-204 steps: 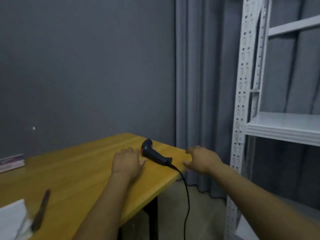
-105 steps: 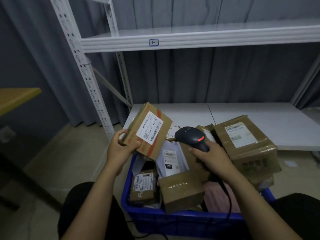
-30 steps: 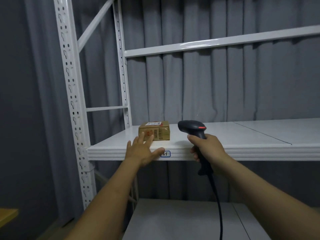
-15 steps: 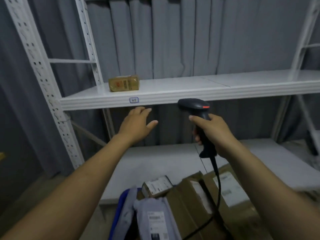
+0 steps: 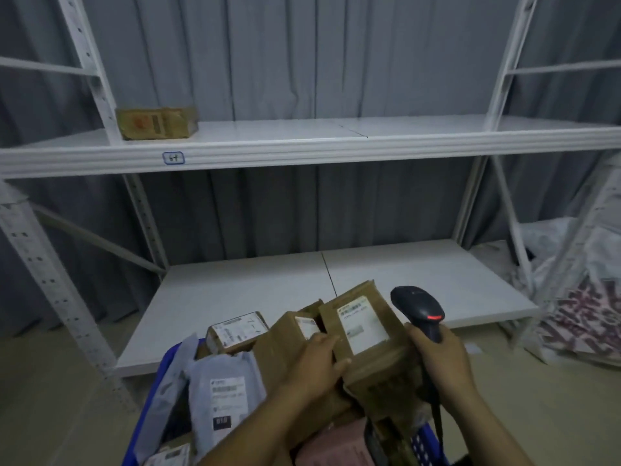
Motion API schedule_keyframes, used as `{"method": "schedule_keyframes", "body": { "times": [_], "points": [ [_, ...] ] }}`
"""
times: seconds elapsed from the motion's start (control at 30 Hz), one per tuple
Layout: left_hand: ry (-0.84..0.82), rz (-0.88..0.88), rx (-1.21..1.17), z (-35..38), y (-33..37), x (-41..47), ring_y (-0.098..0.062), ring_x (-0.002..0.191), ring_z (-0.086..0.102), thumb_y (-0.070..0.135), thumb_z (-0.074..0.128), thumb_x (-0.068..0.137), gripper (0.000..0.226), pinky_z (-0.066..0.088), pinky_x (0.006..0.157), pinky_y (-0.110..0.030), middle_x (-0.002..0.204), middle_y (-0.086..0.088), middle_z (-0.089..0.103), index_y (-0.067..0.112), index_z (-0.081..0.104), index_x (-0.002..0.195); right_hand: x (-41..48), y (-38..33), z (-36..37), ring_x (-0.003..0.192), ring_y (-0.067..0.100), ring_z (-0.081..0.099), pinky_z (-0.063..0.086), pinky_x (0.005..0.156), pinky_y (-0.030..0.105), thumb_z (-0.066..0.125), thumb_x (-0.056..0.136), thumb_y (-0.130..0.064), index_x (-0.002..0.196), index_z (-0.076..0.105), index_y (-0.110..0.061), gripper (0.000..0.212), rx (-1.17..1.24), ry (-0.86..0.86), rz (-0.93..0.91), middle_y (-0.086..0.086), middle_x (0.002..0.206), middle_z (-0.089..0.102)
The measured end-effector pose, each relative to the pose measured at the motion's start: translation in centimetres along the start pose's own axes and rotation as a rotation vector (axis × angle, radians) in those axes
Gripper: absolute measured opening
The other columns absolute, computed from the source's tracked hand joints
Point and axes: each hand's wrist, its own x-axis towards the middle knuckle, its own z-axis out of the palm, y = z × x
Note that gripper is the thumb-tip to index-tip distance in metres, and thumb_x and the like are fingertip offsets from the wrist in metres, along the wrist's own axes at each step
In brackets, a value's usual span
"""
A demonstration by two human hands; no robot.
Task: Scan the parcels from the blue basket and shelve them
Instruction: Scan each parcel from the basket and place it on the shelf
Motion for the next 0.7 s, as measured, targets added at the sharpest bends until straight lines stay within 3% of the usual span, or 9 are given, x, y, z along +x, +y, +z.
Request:
{"method": "schedule_keyframes", "body": {
  "times": [0.13, 0.27, 0.37, 0.43, 0.5, 0.57, 0.63, 0.7],
  "points": [
    [-0.035, -0.090, -0.309, 2.5, 0.2, 0.1, -0.012, 0.125, 0.051, 0.041, 0.059, 0.092, 0.065, 0.042, 0.104, -0.024, 0.138, 0.011, 0.051, 0.031, 0.028, 0.148, 0.8, 1.2, -0.3, 0.089, 0.023, 0.063, 0.050, 0.075, 0.037, 0.065, 0.090, -0.029, 0.093, 0.063, -0.019, 0.011, 0.078, -0.052, 0.057, 0.008, 0.092, 0.067],
    [0.063, -0.260, -0.685, 3.4, 1.3, 0.3, -0.015, 0.116, 0.060, 0.044, 0.073, 0.071, 0.066, 0.048, 0.101, -0.034, 0.126, 0.006, 0.063, 0.028, 0.051, 0.131, 1.0, 2.7, -0.4, 0.096, 0.025, 0.064, 0.051, 0.091, 0.046, 0.066, 0.089, -0.027, 0.097, 0.066, -0.022, 0.009, 0.198, -0.098, 0.107, 0.008, 0.097, 0.070],
    [0.206, -0.309, -0.923, 3.5, 2.1, 0.3, -0.017, 0.101, 0.068, 0.016, 0.074, 0.082, 0.035, 0.055, 0.091, -0.037, 0.115, -0.002, 0.070, 0.026, 0.063, 0.114, 0.7, 3.2, -1.2, 0.098, 0.027, 0.068, 0.051, 0.093, 0.048, 0.068, 0.086, -0.024, 0.106, 0.068, -0.021, 0.020, 0.370, -0.078, 0.121, 0.008, 0.098, 0.074],
    [0.280, -0.249, -1.012, 2.9, 3.0, -0.1, -0.017, 0.102, 0.067, 0.016, 0.073, 0.083, 0.043, 0.056, 0.087, -0.034, 0.115, -0.001, 0.069, 0.025, 0.061, 0.123, 0.3, 3.0, -1.6, 0.095, 0.027, 0.069, 0.052, 0.087, 0.044, 0.066, 0.083, -0.024, 0.109, 0.068, -0.016, 0.028, 0.544, -0.078, 0.134, 0.009, 0.098, 0.075],
    [0.326, -0.179, -1.058, 1.7, 4.1, -0.9, -0.018, 0.110, 0.062, 0.036, 0.079, 0.075, 0.065, 0.054, 0.091, -0.036, 0.124, 0.002, 0.063, 0.036, 0.051, 0.134, -0.1, 2.6, -1.6, 0.091, 0.025, 0.071, 0.052, 0.085, 0.042, 0.063, 0.082, -0.025, 0.107, 0.068, -0.009, 0.031, 0.672, -0.077, 0.136, 0.011, 0.100, 0.074],
    [0.340, -0.109, -1.027, 0.1, 4.7, -1.7, -0.017, 0.120, 0.054, 0.056, 0.075, 0.061, 0.074, 0.051, 0.097, -0.039, 0.135, 0.007, 0.052, 0.055, 0.044, 0.129, -0.6, 2.1, -1.0, 0.092, 0.025, 0.070, 0.053, 0.085, 0.041, 0.058, 0.087, -0.024, 0.106, 0.066, -0.002, 0.030, 0.765, -0.080, 0.136, 0.013, 0.101, 0.073],
    [0.325, -0.051, -0.948, -1.5, 4.5, -2.6, -0.015, 0.130, 0.044, 0.063, 0.070, 0.060, 0.077, 0.046, 0.104, -0.042, 0.147, 0.009, 0.038, 0.066, 0.037, 0.129, -1.1, 1.8, 0.1, 0.089, 0.023, 0.069, 0.057, 0.078, 0.036, 0.057, 0.087, -0.025, 0.099, 0.066, -0.002, 0.027, 0.797, -0.092, 0.136, 0.013, 0.097, 0.072],
    [0.308, -0.016, -0.867, -3.2, 3.3, -3.9, -0.007, 0.129, 0.041, 0.055, 0.069, 0.072, 0.076, 0.047, 0.100, -0.030, 0.146, 0.015, 0.034, 0.066, 0.026, 0.135, -1.7, 1.6, 1.6, 0.091, 0.026, 0.069, 0.058, 0.076, 0.036, 0.060, 0.084, -0.027, 0.091, 0.067, -0.005, 0.024, 0.810, -0.143, 0.151, 0.015, 0.097, 0.071]
  ]
}}
